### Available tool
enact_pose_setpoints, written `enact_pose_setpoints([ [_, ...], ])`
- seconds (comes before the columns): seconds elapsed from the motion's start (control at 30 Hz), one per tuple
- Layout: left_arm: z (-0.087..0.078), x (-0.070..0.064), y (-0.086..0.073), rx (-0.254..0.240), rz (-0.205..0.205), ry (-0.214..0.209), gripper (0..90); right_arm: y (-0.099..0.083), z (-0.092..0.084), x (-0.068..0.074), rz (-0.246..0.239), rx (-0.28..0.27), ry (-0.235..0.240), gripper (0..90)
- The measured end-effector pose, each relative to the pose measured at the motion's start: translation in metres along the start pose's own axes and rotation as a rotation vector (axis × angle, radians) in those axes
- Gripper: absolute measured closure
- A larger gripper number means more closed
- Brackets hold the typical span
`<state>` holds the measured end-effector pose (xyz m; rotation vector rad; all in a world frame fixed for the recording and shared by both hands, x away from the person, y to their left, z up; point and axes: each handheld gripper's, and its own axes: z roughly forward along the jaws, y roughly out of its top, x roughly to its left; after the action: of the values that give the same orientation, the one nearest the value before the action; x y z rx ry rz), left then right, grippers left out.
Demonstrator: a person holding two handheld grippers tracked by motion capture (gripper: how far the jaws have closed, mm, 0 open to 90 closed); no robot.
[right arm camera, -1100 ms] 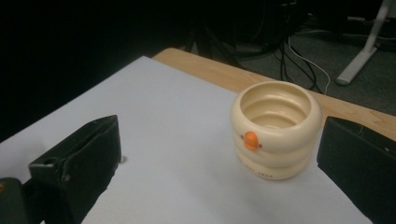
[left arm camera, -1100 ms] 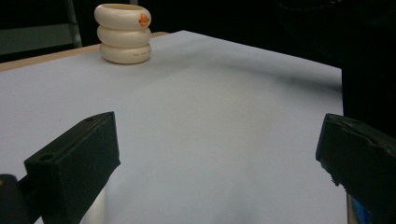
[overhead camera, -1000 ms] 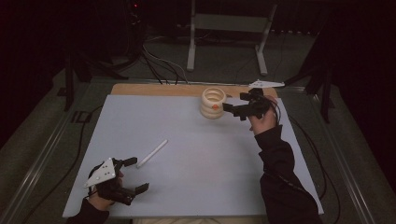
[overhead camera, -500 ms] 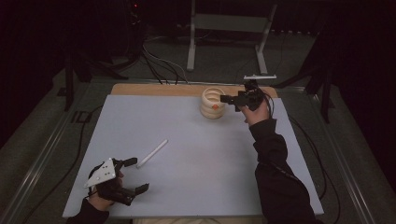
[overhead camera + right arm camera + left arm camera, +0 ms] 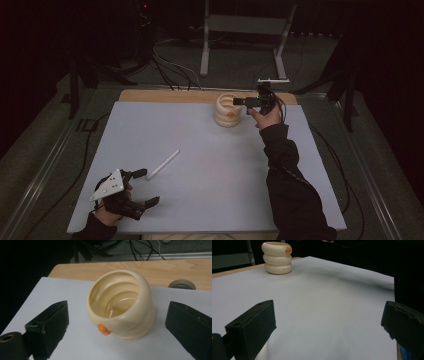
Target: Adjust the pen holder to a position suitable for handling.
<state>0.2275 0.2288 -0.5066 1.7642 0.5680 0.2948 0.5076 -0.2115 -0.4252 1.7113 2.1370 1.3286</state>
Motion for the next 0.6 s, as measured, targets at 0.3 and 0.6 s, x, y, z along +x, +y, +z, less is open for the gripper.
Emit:
enact_pose_setpoints([
  [0.3, 0.000, 0.000, 0.000, 0.000, -0.001, -0.001, 0.1, 0.008, 0.018, -0.006, 0.055, -0.008, -0.069, 22.0],
  [0.6, 0.000, 0.001, -0.001, 0.001, -0.003, -0.003, 0.1, 0.013, 0.034, -0.009, 0.066, 0.035, -0.150, 39.2],
])
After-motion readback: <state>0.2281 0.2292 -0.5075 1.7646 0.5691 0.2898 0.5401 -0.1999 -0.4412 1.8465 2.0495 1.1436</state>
